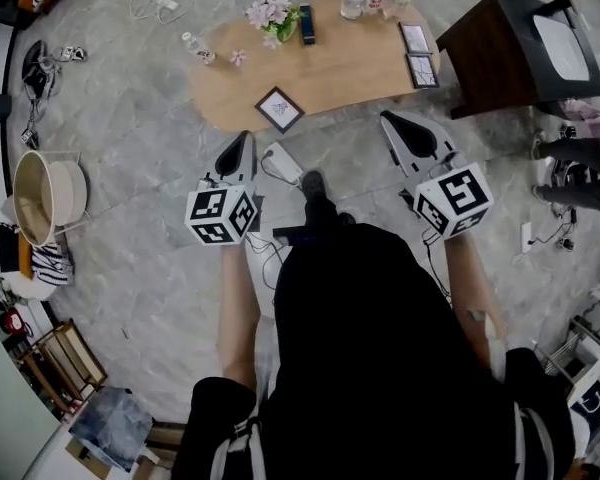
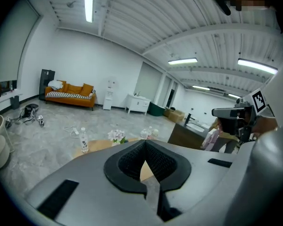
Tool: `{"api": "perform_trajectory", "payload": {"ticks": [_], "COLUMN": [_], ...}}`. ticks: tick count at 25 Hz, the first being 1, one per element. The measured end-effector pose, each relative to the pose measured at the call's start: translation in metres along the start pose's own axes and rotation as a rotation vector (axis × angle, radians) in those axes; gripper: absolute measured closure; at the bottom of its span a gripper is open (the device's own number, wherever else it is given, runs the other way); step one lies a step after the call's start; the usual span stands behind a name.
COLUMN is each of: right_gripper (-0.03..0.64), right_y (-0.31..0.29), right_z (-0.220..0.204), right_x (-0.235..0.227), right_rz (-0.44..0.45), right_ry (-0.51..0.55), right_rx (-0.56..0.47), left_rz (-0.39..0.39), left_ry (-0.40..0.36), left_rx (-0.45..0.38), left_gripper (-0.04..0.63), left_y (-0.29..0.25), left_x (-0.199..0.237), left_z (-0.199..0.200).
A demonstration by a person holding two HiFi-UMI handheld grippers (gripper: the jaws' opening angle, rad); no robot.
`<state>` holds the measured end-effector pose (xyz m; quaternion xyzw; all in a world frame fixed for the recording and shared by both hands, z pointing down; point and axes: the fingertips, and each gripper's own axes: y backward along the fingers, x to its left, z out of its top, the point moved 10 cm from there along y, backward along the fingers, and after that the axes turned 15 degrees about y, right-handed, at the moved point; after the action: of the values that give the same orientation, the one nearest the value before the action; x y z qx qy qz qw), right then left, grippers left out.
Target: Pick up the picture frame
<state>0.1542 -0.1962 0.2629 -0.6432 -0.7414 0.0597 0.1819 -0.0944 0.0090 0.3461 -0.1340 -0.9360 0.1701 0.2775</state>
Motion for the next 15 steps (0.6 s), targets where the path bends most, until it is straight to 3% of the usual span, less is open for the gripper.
{"api": "perform_trajectory", "payload": {"ticks": [7,15], "right_gripper": [0.603,0.603], "right_y": [-0.064,-0.109], "right_z": [0.006,-0.017], "right_x": [-0.011,-0.018], "right_rz": [0.036,0.105], "right_ry": [-0.013,-0.027], "right_rx": [0.025,0.102], "left_rz": [0.002,0.033], "left_ry": [0.059,0.139], "left_rx": [0.059,0.119], "left_gripper": [0.583,0.583], "left_y": [-0.041,-0.079], "left_x": [0.05,0.082], "left_z": [0.009,-0.013]}}
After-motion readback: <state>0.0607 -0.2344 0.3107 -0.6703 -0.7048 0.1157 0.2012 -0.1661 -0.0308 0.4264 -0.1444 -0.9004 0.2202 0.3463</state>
